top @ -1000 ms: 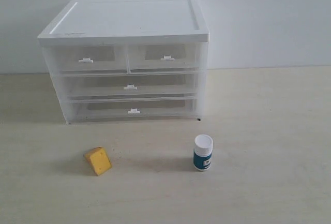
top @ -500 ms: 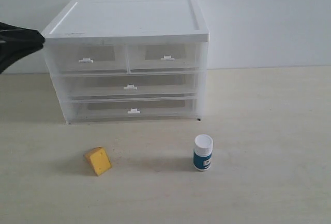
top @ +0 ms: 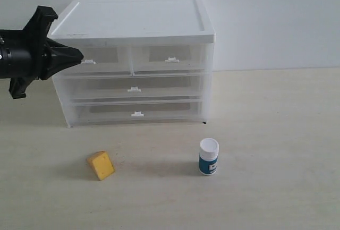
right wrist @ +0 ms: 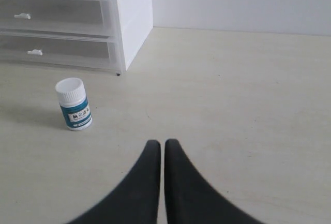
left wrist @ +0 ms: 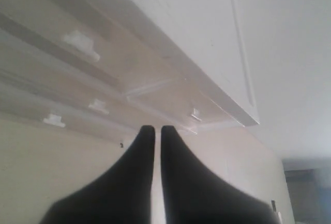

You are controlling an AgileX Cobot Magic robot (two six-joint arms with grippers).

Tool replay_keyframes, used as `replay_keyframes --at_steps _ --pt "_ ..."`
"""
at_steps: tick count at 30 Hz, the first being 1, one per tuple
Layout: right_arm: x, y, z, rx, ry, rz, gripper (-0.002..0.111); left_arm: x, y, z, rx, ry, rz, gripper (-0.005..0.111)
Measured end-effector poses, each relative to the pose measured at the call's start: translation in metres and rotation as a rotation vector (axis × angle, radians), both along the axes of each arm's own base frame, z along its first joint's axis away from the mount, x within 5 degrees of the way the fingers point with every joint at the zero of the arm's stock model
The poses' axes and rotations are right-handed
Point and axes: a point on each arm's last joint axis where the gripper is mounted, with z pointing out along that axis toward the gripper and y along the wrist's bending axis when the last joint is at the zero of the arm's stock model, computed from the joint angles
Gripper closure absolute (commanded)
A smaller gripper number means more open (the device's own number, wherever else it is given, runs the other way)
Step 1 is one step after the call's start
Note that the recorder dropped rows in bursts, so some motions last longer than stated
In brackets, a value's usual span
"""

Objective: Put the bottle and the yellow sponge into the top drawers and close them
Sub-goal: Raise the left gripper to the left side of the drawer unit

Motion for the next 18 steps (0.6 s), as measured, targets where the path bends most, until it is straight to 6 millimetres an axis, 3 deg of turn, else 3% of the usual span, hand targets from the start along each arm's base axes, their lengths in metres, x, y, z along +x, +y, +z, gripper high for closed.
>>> replay_keyframes --at_steps 9,14,18 --pt "0.0 0.0 0.0 0.0 0.0 0.0 0.108 0.025 0.046 -0.036 -0.089 0.039 -0.037 0.103" --pt "0.0 0.0 0.0 0.0 -0.001 0.0 0.108 0.046 0.042 -0.054 -0.134 0.031 -0.144 0.103" --pt "0.0 0.0 0.0 0.0 -0.001 0.0 0.108 0.061 0.038 -0.042 -0.119 -0.096 -0.245 0.103"
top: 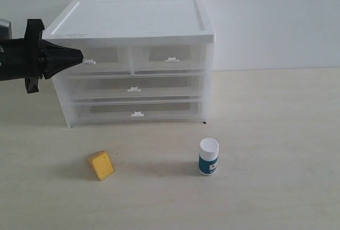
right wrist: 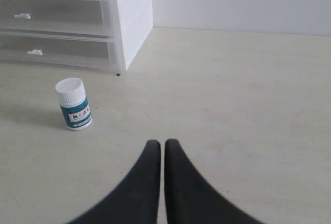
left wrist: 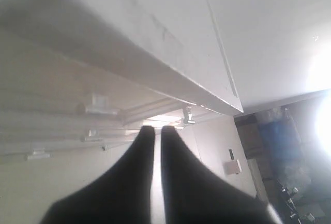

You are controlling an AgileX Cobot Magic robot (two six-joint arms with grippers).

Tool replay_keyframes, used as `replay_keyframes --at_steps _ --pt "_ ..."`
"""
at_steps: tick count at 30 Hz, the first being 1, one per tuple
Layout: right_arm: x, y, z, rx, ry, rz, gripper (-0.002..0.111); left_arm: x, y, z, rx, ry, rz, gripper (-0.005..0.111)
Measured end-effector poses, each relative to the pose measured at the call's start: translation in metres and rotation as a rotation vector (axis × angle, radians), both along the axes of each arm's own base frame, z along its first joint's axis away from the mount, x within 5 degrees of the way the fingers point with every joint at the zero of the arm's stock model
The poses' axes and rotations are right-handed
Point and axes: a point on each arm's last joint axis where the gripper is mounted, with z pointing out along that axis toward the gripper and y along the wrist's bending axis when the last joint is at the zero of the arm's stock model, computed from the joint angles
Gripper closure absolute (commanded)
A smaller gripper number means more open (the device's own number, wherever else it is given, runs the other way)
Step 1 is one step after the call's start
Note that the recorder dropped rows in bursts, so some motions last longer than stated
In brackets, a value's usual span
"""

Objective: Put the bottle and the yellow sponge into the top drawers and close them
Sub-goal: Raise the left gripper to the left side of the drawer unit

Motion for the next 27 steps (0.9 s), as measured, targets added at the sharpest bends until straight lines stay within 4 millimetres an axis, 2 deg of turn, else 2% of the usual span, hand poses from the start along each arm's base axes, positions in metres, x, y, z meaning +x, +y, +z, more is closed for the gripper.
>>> replay_keyframes --at_steps 14,24,26,27 --pt "0.0 0.0 0.0 -0.006 -0.002 0.002 0.108 0.003 0.001 0.0 0.017 -0.016 0.003 0.103" --pt "0.003 0.0 0.021 0.062 -0.221 -0.011 0.108 0.004 0.001 0.0 0.019 -0.016 0.005 0.103" --pt "0.003 0.0 0.022 0.138 -0.22 -0.019 0.108 0.004 0.001 0.0 0.019 -0.015 0.006 0.103" --pt "0.003 0.0 0.024 0.26 -0.201 -0.031 0.108 0.004 0.001 0.0 0.019 -0.015 0.006 0.103"
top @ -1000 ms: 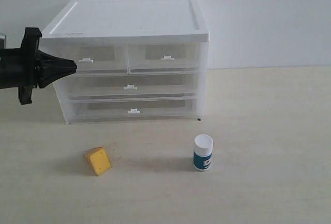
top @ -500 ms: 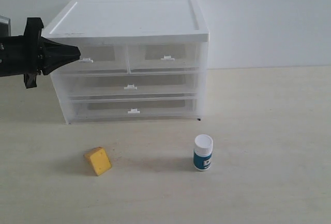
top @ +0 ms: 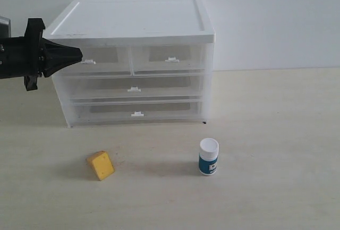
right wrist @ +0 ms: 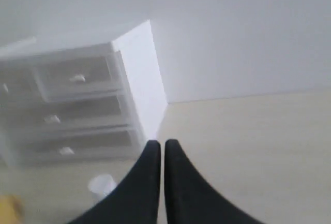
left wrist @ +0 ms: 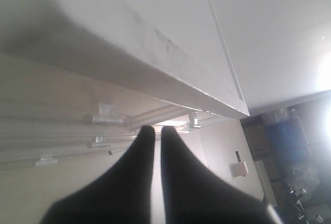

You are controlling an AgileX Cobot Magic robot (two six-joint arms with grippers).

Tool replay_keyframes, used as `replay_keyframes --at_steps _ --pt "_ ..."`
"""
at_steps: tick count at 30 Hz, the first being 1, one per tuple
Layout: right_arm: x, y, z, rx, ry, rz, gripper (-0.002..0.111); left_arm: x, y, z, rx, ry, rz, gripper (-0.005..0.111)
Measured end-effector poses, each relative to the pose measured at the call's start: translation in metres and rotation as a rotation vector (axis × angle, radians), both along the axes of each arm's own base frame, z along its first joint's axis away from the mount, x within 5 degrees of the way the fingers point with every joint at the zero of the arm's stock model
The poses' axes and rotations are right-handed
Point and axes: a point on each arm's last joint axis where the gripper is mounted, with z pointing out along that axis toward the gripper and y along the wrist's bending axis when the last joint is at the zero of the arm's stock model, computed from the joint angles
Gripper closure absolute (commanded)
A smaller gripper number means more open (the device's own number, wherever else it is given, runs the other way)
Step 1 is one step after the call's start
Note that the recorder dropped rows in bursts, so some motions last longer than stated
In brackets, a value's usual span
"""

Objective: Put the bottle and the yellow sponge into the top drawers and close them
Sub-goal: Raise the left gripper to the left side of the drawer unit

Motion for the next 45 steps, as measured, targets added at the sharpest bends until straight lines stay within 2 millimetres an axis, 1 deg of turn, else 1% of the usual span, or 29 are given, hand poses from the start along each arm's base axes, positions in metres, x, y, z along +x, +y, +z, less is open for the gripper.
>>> replay_keyframes --at_steps 1,2,5,8,11,17,21,27,33,37,40,43,45 --pt "0.0 0.0 0.001 0.126 0.026 0.005 0.108 0.0 0.0 0.0 0.0 0.0 0.0 0.103" --pt "0.0 0.0 0.002 0.334 0.072 0.012 0.108 0.0 0.0 0.0 0.0 0.0 0.0 0.103" --pt "0.0 0.0 0.003 0.693 0.156 0.026 0.108 0.0 0.0 0.0 0.0 0.0 0.0 0.103" --pt "0.0 0.0 0.005 0.887 0.18 0.035 0.108 0.0 0.0 0.0 -0.004 0.005 0.002 0.103" --pt "0.0 -0.002 0.009 0.979 0.155 0.044 0.108 0.0 0.0 0.0 -0.008 0.011 0.003 0.103" --pt "0.0 -0.001 0.006 0.99 0.195 0.041 0.108 0.003 0.003 -0.003 0.023 0.025 0.045 0.103" --pt "0.0 0.001 0.002 0.907 0.228 0.033 0.108 0.006 0.007 -0.007 0.063 0.041 0.097 0.103" --pt "-0.001 0.004 -0.004 0.793 0.268 0.038 0.108 0.007 0.009 -0.008 0.089 0.038 0.118 0.103" --pt "-0.003 0.009 -0.006 0.677 0.294 0.118 0.108 0.011 0.011 -0.004 0.142 0.001 0.125 0.103" --pt "-0.003 0.01 -0.001 0.67 0.258 0.173 0.108 0.011 0.011 -0.004 0.169 -0.025 0.112 0.103" --pt "0.003 0.013 0.001 0.674 0.263 0.18 0.108 0.011 0.011 -0.005 0.183 -0.037 0.109 0.103" --pt "0.012 0.017 0.0 0.663 0.311 0.174 0.108 0.011 0.011 -0.005 0.19 -0.04 0.108 0.103" --pt "0.021 0.023 0.002 0.643 0.35 0.172 0.108 0.012 0.012 -0.005 0.191 -0.04 0.109 0.103"
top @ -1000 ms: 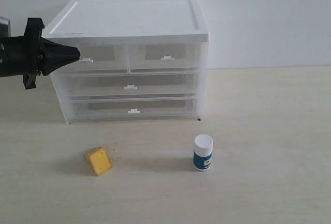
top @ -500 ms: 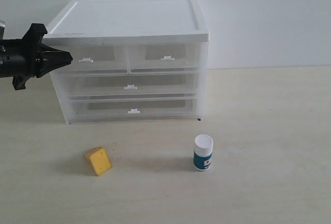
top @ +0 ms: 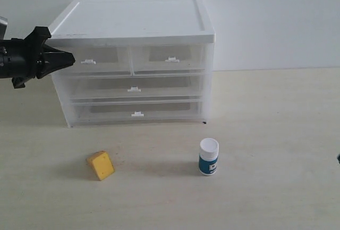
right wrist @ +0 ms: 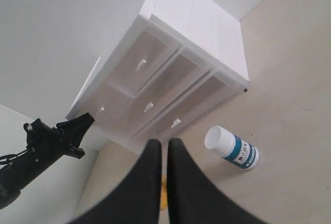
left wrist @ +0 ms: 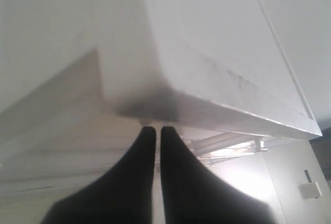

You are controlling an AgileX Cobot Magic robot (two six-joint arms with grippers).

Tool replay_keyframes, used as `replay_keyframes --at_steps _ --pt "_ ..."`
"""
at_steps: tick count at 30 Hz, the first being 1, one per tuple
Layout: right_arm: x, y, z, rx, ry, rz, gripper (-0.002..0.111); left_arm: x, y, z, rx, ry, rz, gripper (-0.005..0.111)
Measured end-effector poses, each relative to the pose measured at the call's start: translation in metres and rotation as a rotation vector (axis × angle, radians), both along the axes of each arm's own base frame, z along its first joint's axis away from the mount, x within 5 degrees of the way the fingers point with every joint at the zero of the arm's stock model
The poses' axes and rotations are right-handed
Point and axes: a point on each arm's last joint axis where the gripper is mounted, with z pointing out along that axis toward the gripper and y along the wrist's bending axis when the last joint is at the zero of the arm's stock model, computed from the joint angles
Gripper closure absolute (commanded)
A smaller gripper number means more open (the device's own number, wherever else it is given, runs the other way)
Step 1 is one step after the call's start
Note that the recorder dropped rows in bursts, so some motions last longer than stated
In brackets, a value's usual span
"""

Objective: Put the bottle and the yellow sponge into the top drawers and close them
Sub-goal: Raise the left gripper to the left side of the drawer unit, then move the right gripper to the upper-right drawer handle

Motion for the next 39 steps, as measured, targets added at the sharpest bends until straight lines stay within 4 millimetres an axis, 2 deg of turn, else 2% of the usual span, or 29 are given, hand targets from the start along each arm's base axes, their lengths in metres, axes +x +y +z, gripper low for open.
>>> replay_keyframes --at_steps 6,10,15,20,23,28,31,35,39 --pt "0.04 0.034 0.04 -0.113 0.018 0.075 0.108 0.0 0.0 0.0 0.003 0.0 0.0 0.103" --pt "0.072 0.058 0.053 -0.191 0.045 0.089 0.108 0.0 0.0 -0.001 0.01 0.001 -0.002 0.103" --pt "0.1 0.07 0.055 -0.169 0.041 0.033 0.108 0.0 0.0 -0.001 0.014 0.002 -0.001 0.103" --pt "0.129 0.089 0.042 -0.069 0.163 -0.001 0.108 0.0 0.0 -0.001 0.014 0.002 -0.001 0.103" --pt "0.149 0.107 0.031 -0.017 0.195 0.03 0.108 0.0 0.0 -0.001 0.016 0.002 -0.002 0.103" --pt "0.185 0.132 0.017 0.268 0.131 0.181 0.108 0.0 0.0 -0.001 0.015 0.002 -0.003 0.103" --pt "0.206 0.132 0.0 0.352 0.134 0.218 0.108 0.0 0.0 -0.001 0.015 0.002 -0.003 0.103" --pt "0.226 0.129 -0.026 0.367 0.146 0.211 0.108 0.0 0.0 -0.001 0.015 0.002 -0.003 0.103" --pt "0.238 0.136 -0.036 0.367 0.133 0.236 0.108 0.0 0.0 -0.001 0.015 0.002 -0.003 0.103"
